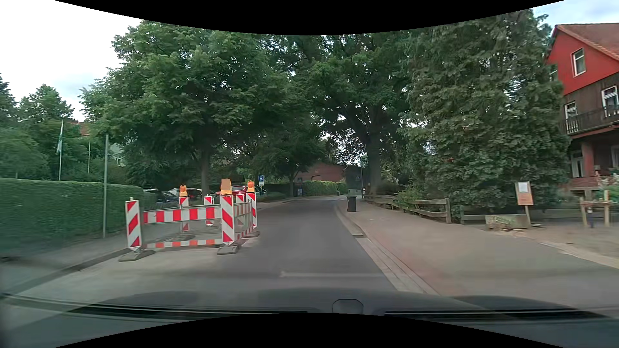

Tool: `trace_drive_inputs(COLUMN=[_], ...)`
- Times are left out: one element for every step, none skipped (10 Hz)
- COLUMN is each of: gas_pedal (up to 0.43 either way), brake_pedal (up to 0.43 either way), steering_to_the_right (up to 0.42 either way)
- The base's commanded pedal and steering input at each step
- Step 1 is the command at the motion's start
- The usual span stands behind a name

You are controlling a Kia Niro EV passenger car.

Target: Follow the waypoints while adhering to traffic rules and regulations

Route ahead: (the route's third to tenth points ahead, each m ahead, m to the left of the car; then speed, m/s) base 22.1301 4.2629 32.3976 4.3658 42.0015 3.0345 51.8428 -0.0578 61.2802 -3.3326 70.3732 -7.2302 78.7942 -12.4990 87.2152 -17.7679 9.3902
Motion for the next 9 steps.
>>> trace_drive_inputs(gas_pedal=[0.098,0.098,0.098,0.098,0.098,0.098,0.098,0.098,0.098], brake_pedal=[0.0,0.0,0.0,0.0,0.0,0.0,0.0,0.0,0.0], steering_to_the_right=[-0.006,-0.006,-0.008,-0.01,-0.011,-0.011,-0.011,-0.011,-0.01])
